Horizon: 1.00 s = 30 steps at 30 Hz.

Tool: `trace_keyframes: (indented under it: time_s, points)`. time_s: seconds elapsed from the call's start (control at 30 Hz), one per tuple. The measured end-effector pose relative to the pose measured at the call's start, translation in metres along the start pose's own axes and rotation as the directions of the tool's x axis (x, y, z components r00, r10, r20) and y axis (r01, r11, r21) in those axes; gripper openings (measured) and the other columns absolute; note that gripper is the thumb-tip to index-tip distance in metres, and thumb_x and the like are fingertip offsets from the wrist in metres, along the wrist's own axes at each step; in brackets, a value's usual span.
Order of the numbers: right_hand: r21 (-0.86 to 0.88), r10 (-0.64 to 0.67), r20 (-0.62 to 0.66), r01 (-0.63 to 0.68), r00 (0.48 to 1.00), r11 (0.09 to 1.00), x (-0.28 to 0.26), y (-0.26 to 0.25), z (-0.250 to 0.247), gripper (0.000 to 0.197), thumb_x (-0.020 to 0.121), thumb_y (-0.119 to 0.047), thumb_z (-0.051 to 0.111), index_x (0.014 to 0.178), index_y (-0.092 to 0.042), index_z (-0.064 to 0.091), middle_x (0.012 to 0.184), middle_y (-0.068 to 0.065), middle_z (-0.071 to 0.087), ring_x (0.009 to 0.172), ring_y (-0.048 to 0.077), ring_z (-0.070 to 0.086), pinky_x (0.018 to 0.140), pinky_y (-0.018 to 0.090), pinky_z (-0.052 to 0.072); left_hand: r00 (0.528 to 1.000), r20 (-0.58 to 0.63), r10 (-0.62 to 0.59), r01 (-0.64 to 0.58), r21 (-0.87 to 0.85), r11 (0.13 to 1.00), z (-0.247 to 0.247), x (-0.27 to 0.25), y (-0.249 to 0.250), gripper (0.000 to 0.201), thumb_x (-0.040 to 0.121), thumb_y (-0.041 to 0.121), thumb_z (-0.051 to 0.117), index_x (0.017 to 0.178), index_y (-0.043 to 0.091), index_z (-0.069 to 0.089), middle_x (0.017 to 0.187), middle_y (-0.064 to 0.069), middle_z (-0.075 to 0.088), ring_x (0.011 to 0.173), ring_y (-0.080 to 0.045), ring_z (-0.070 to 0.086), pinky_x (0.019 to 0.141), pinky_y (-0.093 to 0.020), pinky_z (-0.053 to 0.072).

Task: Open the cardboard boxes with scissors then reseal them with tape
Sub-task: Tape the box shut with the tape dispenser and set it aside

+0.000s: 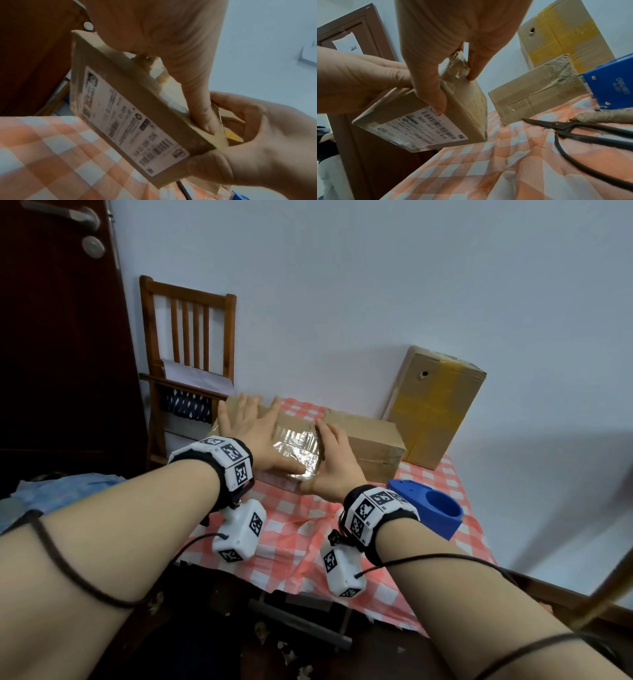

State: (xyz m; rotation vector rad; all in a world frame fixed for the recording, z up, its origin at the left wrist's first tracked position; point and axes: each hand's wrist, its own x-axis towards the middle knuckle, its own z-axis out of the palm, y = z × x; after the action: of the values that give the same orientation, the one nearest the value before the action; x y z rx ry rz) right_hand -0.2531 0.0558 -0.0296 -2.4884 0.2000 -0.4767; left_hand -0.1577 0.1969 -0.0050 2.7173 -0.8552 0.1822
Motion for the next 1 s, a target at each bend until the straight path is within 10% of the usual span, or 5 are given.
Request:
trace_keyframes:
  time_s: [0.2, 0.47, 0.7, 0.87, 1.0]
  points:
    - [-0.033, -0.041, 0.021, 0.042, 0.999, 0.999, -0.001, -0.004, 0.001, 0.122, 0.057, -0.013, 0.087, 0.152, -0.012, 0.011, 0.153, 0.004, 0.013, 0.141, 0.021, 0.02, 0.114, 0.027, 0.025, 0.998, -0.038, 0.056, -0.054, 0.046, 0.997, -0.006, 0.0, 0.0, 0.091, 0.063, 0.076, 0.065, 0.137, 0.033, 0.033, 0.138, -0.01, 0.03, 0.138, -0.03, 0.015, 0.114, -0.055, -0.012]
    - [0.112, -0.009, 0.04, 0.005, 0.999, 0.994, -0.002, -0.004, 0.006, 0.125, 0.059, -0.007, 0.084, 0.152, -0.012, 0.001, 0.149, 0.007, 0.011, 0.136, 0.018, 0.026, 0.113, 0.03, 0.03, 0.981, 0.06, 0.182, -0.189, 0.151, 0.97, -0.004, -0.009, 0.001, 0.118, 0.05, 0.045, 0.085, 0.144, 0.029, 0.016, 0.133, -0.007, 0.028, 0.133, -0.026, 0.021, 0.114, -0.061, -0.004]
    - [0.62, 0.35, 0.096, -0.331, 0.932, 0.711, 0.005, -0.001, 0.009, 0.112, 0.041, -0.046, 0.085, 0.14, -0.04, 0.032, 0.142, -0.002, 0.037, 0.129, 0.025, 0.042, 0.104, 0.048, 0.04, 0.937, -0.073, 0.341, -0.307, 0.293, 0.905, -0.004, -0.013, -0.004, 0.105, 0.06, 0.031, 0.081, 0.144, 0.017, 0.018, 0.139, -0.011, 0.022, 0.131, -0.03, 0.024, 0.115, -0.051, 0.01]
    - [0.534, 0.33, 0.003, -0.281, 0.944, 0.797, 0.007, 0.004, 0.004, 0.105, 0.022, -0.047, 0.094, 0.11, -0.019, 0.045, 0.121, 0.009, 0.053, 0.111, 0.026, 0.056, 0.092, 0.042, 0.052, 0.932, -0.059, 0.358, -0.34, 0.21, 0.917, 0.004, -0.016, -0.009, 0.114, 0.049, 0.073, 0.069, 0.139, 0.017, 0.028, 0.137, -0.009, 0.026, 0.129, -0.028, 0.026, 0.115, -0.046, 0.012]
    - [0.347, 0.216, -0.091, -0.172, 0.972, 0.922, 0.001, 0.013, -0.002, 0.122, 0.044, -0.024, 0.095, 0.143, -0.016, 0.025, 0.135, 0.002, 0.031, 0.12, 0.014, 0.039, 0.103, 0.025, 0.035, 0.986, 0.025, 0.163, -0.162, -0.032, 0.986, 0.004, -0.018, -0.018, 0.132, 0.035, 0.103, 0.014, 0.144, 0.029, 0.025, 0.151, -0.002, 0.018, 0.141, -0.024, 0.012, 0.115, -0.047, 0.008]
